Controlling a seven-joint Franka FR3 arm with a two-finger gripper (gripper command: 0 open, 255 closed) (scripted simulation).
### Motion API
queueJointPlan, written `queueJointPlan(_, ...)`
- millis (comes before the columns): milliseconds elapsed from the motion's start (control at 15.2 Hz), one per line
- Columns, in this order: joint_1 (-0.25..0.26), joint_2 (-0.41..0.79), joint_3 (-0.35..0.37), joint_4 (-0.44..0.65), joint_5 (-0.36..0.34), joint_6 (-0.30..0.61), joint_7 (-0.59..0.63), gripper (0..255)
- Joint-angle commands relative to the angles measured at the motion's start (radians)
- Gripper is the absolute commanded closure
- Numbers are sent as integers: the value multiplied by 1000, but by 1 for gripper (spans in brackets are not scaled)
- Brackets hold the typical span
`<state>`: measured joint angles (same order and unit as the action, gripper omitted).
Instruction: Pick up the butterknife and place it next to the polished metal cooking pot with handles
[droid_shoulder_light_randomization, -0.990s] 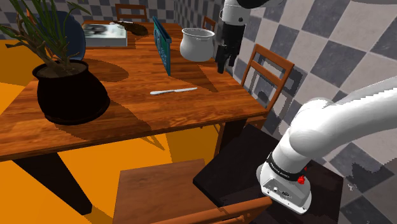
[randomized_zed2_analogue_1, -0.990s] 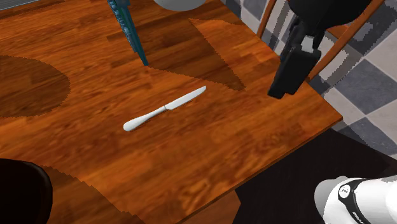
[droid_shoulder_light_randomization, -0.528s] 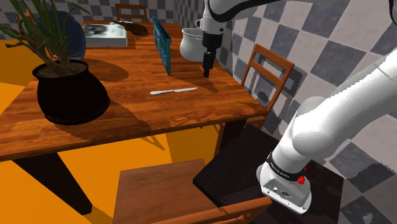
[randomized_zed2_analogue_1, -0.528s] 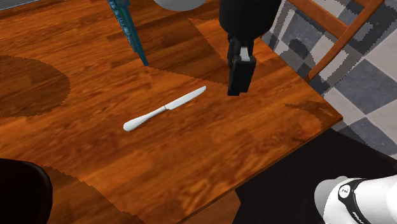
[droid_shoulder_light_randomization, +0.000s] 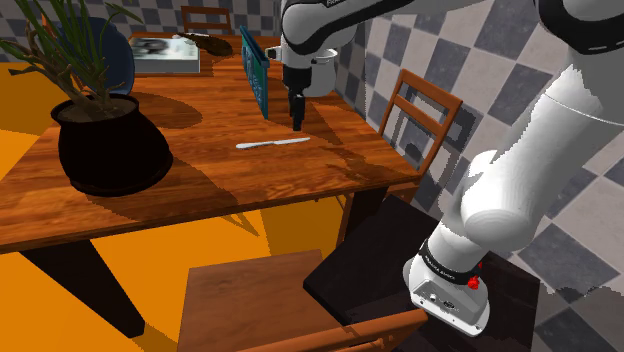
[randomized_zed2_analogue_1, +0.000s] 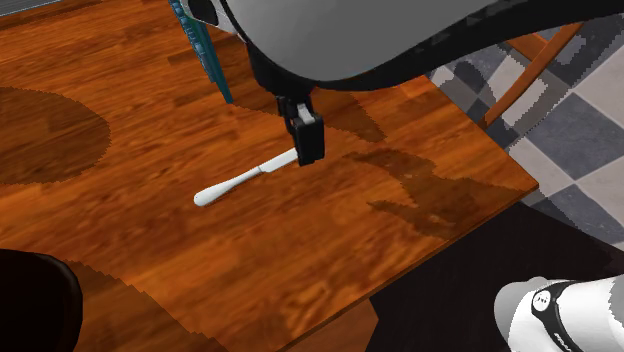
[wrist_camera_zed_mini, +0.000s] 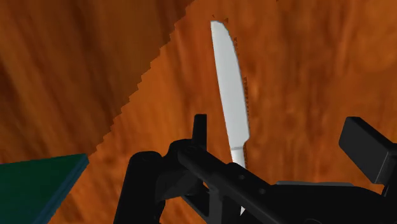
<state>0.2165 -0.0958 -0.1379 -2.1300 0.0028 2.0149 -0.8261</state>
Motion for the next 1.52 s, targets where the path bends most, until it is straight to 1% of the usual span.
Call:
queueJointPlan(0,16,82,6,64,15,19,-98,0)
queueJointPlan(132,28,136,17,104,26,33,-173,0)
queueJointPlan(660,27,174,20,45,32,130,-178,0)
queueJointPlan(1122,27,174,20,45,33,130,-178,0)
queueJointPlan(1188,27,174,20,45,33,130,-178,255)
queueJointPlan(1452,27,174,20,45,32,130,-178,255)
